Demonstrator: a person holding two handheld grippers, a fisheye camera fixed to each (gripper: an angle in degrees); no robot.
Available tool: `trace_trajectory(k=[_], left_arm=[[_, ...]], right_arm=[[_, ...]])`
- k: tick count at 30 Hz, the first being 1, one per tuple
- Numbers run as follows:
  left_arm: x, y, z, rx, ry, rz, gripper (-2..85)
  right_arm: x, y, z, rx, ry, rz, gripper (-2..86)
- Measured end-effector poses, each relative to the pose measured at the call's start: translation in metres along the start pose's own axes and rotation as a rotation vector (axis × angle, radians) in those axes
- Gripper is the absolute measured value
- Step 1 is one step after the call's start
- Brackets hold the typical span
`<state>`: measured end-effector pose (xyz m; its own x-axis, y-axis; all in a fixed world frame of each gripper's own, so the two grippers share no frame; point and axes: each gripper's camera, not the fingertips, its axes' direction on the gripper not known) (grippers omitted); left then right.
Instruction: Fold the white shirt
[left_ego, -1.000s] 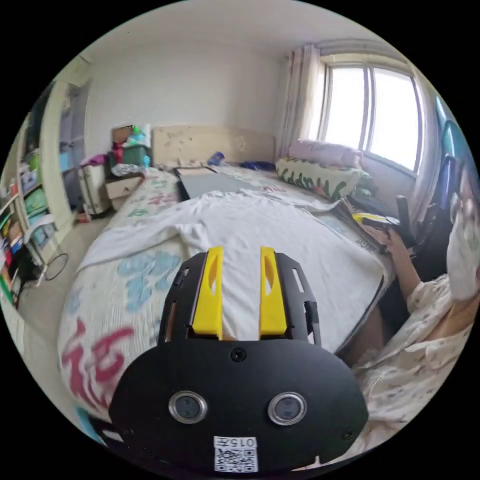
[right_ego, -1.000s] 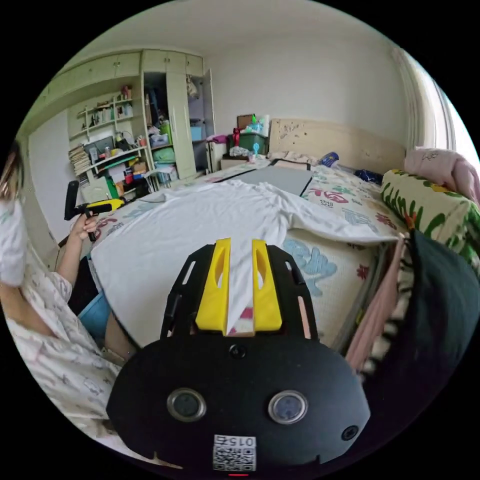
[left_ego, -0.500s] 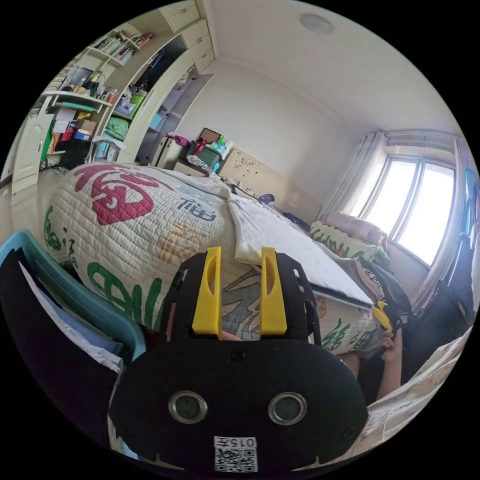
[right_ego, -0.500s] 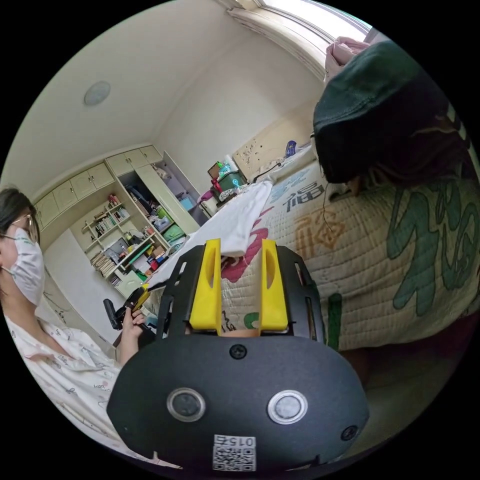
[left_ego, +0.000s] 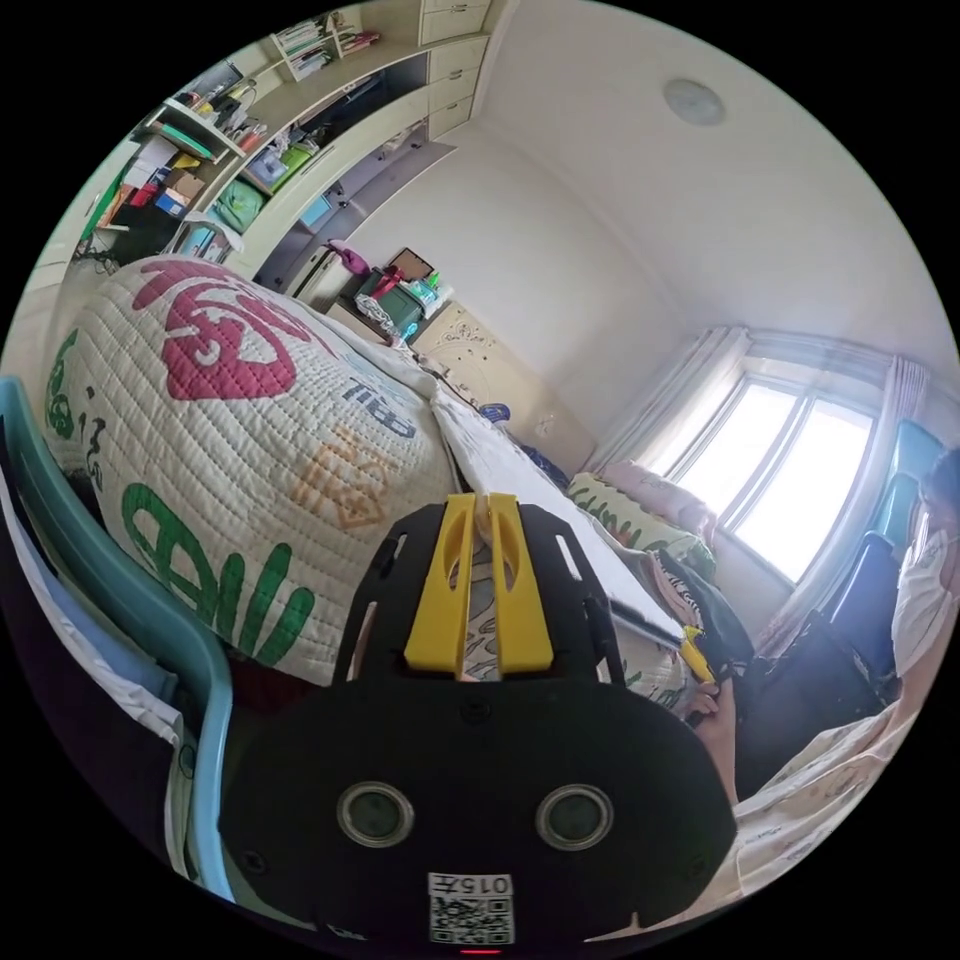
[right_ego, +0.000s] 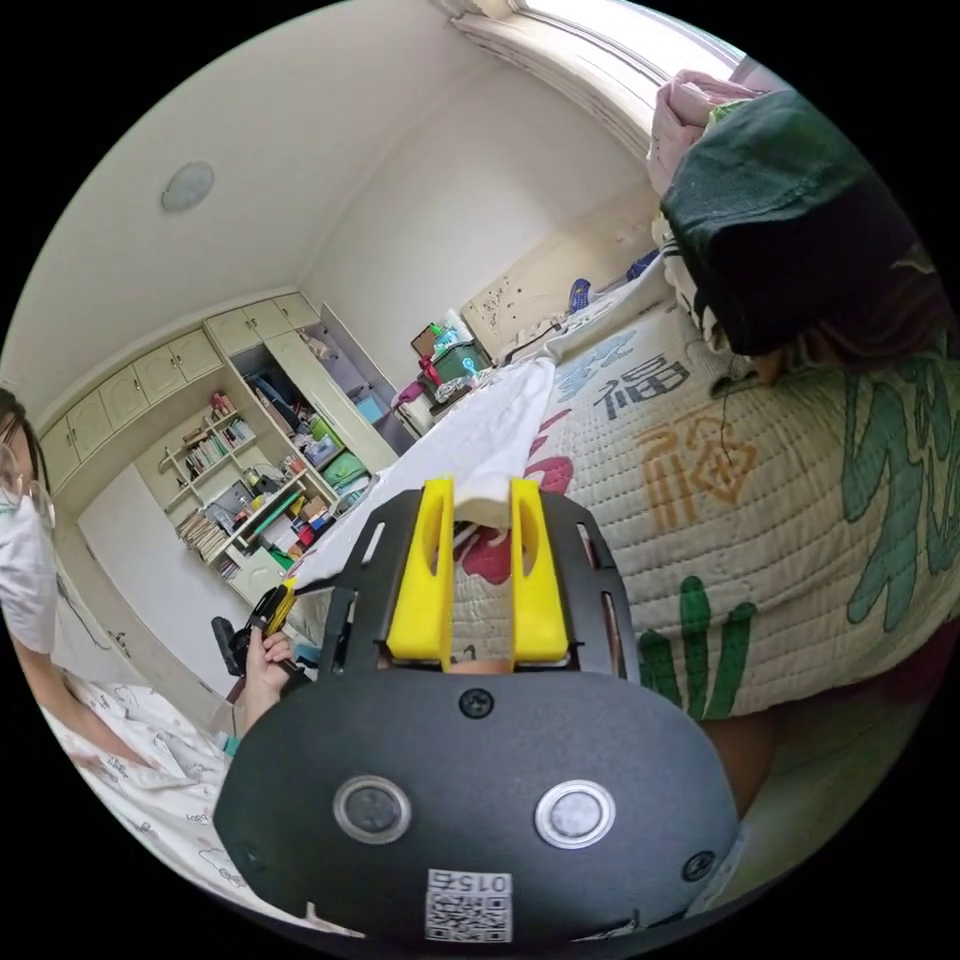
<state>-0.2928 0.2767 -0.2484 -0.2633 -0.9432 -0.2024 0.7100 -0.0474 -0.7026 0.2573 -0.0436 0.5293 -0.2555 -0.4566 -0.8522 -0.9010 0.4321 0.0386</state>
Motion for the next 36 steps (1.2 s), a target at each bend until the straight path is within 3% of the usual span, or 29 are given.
trace_trajectory(k=[10,18,27,30,32,36], left_arm=[[-0.027,0.013,-0.006,0.015,-0.034,0.031,0.0],[-0.038,0.039,-0.005,0.006,-0.088,0.100,0.0],[-0.057,0.095,0.015,-0.009,-0.172,0.146,0.5],[-0.059,0.114,0.002,0.089,-0.282,0.090,0.2],[-0.046,0.133,-0.022,0.265,-0.381,0.128,0.1],[-0.015,0.149,-0.025,0.339,-0.309,0.308,3.5]], right_arm=[[-0.095,-0.100,0.103,-0.018,0.082,-0.056,9.1],[-0.111,-0.142,0.150,0.002,-0.041,0.004,1.9],[-0.141,-0.149,0.203,-0.020,0.120,-0.130,0.5],[-0.140,-0.147,0.211,-0.007,0.141,-0.159,0.5],[-0.137,-0.144,0.216,0.000,0.164,-0.194,0.5],[-0.127,-0.138,0.218,0.009,0.201,-0.238,0.7]])
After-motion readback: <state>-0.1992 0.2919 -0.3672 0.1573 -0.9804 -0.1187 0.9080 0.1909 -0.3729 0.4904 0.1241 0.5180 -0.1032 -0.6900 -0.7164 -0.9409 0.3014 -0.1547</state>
